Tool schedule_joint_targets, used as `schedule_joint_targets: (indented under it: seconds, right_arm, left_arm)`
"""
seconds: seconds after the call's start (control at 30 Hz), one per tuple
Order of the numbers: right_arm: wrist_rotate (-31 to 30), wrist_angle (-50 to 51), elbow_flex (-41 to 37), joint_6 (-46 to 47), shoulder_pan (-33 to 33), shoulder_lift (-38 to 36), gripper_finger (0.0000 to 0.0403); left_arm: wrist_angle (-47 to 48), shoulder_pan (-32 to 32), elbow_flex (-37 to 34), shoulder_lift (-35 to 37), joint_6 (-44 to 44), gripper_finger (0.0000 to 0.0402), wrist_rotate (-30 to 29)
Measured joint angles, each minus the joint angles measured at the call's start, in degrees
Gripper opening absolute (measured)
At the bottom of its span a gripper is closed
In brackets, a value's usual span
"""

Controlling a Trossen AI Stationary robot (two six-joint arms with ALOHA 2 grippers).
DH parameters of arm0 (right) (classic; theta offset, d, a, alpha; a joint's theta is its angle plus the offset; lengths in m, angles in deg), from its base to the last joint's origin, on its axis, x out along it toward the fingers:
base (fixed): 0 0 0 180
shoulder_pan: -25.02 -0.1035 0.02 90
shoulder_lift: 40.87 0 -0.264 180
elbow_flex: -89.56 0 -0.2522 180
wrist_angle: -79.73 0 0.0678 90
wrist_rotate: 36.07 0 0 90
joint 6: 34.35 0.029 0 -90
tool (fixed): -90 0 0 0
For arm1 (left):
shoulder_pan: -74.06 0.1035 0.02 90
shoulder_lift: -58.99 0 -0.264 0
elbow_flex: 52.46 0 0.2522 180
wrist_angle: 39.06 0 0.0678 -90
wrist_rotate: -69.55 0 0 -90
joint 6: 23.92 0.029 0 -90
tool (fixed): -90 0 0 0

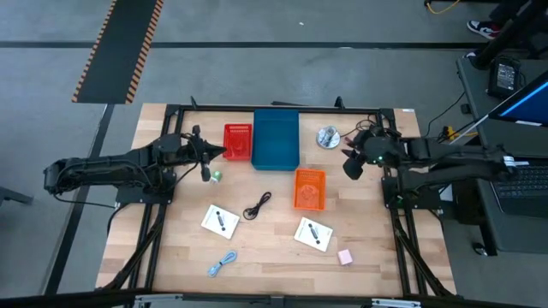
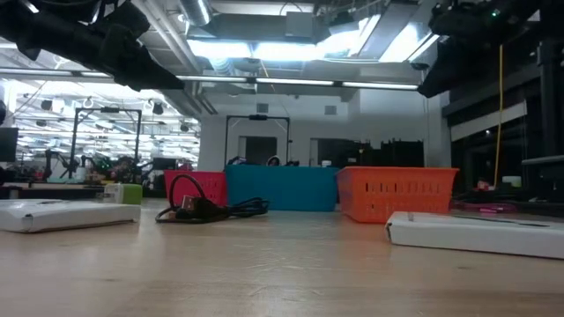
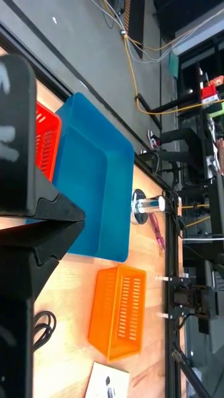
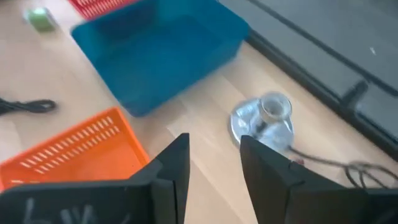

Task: Pick and place items into bin
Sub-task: Put the pink charger cable into the red bin

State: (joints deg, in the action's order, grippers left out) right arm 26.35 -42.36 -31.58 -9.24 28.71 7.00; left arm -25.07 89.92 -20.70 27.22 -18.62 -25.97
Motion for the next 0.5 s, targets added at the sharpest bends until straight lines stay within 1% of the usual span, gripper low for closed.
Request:
schedule_joint_targets:
  seconds: [0.23, 0.33, 0.5]
  right_arm:
    - [1.1, 11.6, 4.4, 9.5, 2.4, 4.9, 0.0127]
    - [2.2, 13.6, 5.3, 12.0, 4.2, 6.8, 0.0141]
    - [3.8, 14.2, 5.5, 12.1, 7.9, 10.2, 0.0172]
  left_arm:
    - [0.0, 0.0, 0.0, 0.0, 0.0, 0.0004, 0.0]
    - [0.0, 0.0, 0.0, 0.0, 0.0, 0.0004, -0.1]
    - [0.0, 0.0, 0.0, 0.0, 0.0, 0.0004, -0.1]
